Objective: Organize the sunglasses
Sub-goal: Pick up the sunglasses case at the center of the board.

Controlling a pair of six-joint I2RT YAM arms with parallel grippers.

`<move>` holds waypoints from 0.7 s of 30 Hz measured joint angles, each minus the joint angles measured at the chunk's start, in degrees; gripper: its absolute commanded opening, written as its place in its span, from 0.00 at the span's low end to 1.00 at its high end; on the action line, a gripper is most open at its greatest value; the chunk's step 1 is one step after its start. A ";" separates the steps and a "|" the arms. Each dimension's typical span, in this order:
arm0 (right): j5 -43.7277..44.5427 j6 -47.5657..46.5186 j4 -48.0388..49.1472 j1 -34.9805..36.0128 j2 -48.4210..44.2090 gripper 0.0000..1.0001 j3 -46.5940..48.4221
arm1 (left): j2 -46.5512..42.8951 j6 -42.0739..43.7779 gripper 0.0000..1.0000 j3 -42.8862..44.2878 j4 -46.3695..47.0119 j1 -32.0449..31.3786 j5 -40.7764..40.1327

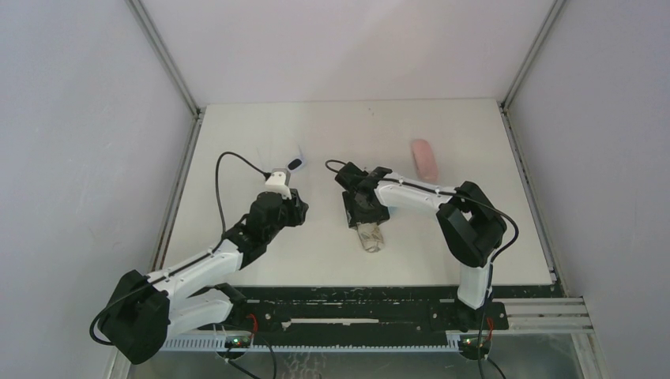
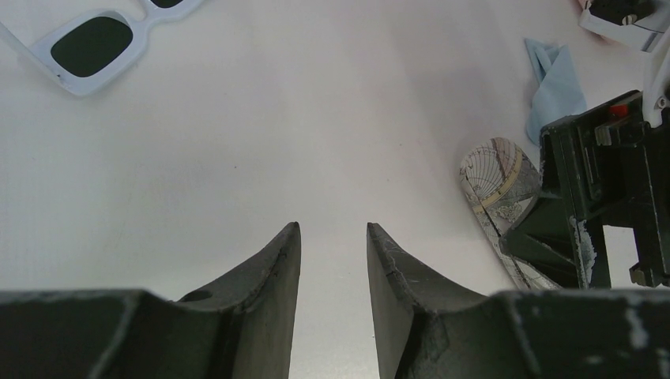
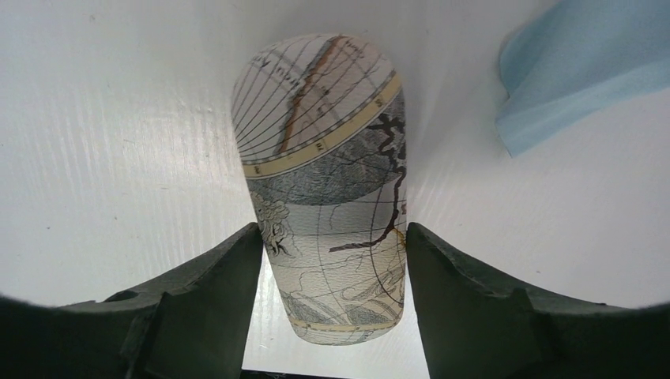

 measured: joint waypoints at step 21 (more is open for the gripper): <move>-4.39 -2.95 1.22 -1.81 0.00 0.64 -0.90 | 0.76 0.00 0.41 0.00 0.02 0.00 0.39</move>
